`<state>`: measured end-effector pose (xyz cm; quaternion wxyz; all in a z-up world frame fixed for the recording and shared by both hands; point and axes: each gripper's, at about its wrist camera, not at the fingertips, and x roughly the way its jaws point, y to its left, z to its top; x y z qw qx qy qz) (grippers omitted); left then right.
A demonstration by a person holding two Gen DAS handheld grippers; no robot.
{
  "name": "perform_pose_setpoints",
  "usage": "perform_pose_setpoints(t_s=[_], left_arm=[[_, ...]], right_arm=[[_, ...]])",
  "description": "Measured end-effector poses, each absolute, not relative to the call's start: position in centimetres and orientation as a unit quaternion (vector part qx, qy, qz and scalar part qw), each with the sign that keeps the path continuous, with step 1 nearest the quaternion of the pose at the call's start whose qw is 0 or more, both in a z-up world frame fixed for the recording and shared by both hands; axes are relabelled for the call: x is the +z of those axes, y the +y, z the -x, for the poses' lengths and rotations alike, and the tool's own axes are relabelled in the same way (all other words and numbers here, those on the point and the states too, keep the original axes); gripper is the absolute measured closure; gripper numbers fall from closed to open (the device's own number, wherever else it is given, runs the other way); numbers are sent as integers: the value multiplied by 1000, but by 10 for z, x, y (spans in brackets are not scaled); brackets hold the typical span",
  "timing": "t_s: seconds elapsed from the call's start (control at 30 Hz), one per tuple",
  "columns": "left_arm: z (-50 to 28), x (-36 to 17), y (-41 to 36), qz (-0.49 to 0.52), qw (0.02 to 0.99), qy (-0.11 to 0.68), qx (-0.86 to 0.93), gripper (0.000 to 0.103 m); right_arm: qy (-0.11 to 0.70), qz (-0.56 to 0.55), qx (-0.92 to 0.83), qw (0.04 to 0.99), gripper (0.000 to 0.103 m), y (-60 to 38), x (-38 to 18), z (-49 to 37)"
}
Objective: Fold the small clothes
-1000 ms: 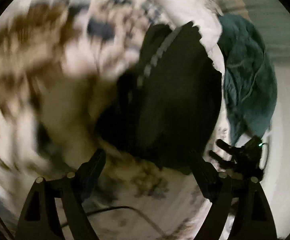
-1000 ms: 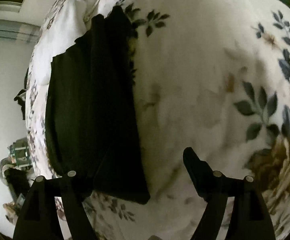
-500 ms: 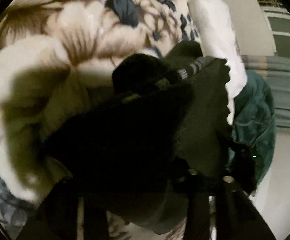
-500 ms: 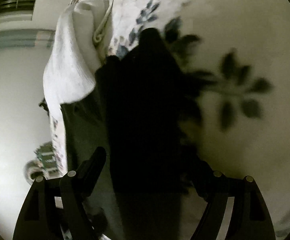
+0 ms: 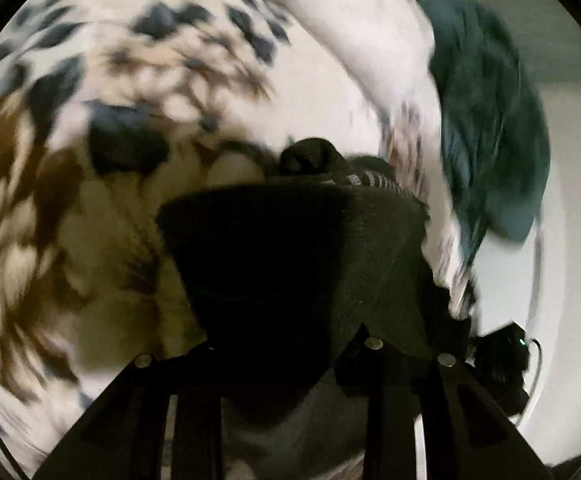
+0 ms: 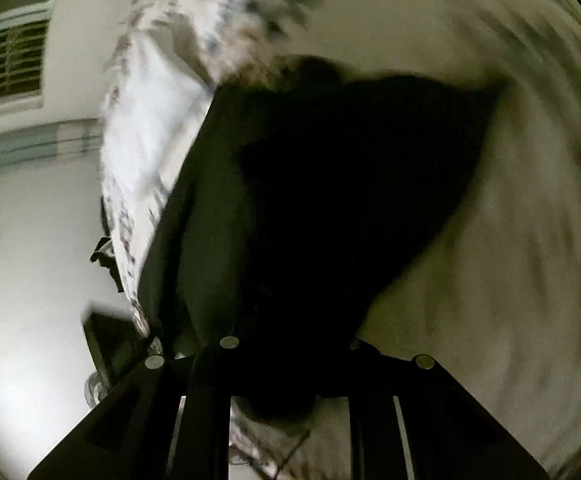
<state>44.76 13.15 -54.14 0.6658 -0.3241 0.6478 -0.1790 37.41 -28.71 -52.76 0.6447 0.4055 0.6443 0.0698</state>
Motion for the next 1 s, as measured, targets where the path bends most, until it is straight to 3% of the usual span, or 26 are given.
perform_pose_setpoints(t_s=[0.1,0.2,0.27,0.33,0.37,0.4,0.43,0.47,0.7,0.93,1.0], left_arm=[[-448,-549,119,270,657,682,-176,65],[-436,-547,123,273,665,677,-157,63],[-421,-538,132,288,672,671,-127,62],[-387,-520,147,284,693,656,-89,62],[-376,-509,151,270,708,649,-64,52],[-359,-499,156,258,721,642,-40,23],[-342,-496,161,252,728,637,-26,9],[-324,-495,168,244,734,634,-4,1],[-271,-590,182,172,693,696,76,0],[-285,-602,177,170,672,712,115,0],[-293,-602,177,173,656,726,114,0]], right_arm=[[653,-417,33,631,85,-274,-542,-324],[657,-425,-2,623,71,-278,-561,-325],[680,-420,1,601,53,-282,-566,-333],[695,-389,11,605,49,-290,-554,-333],[698,-374,16,610,49,-293,-546,-333],[703,-353,27,616,49,-295,-535,-332],[708,-328,35,625,45,-297,-522,-330],[709,-303,36,636,42,-300,-510,-329],[674,-192,67,710,41,-303,-480,-403],[675,-127,121,716,42,-277,-540,-527],[677,-131,145,709,76,-265,-549,-538]])
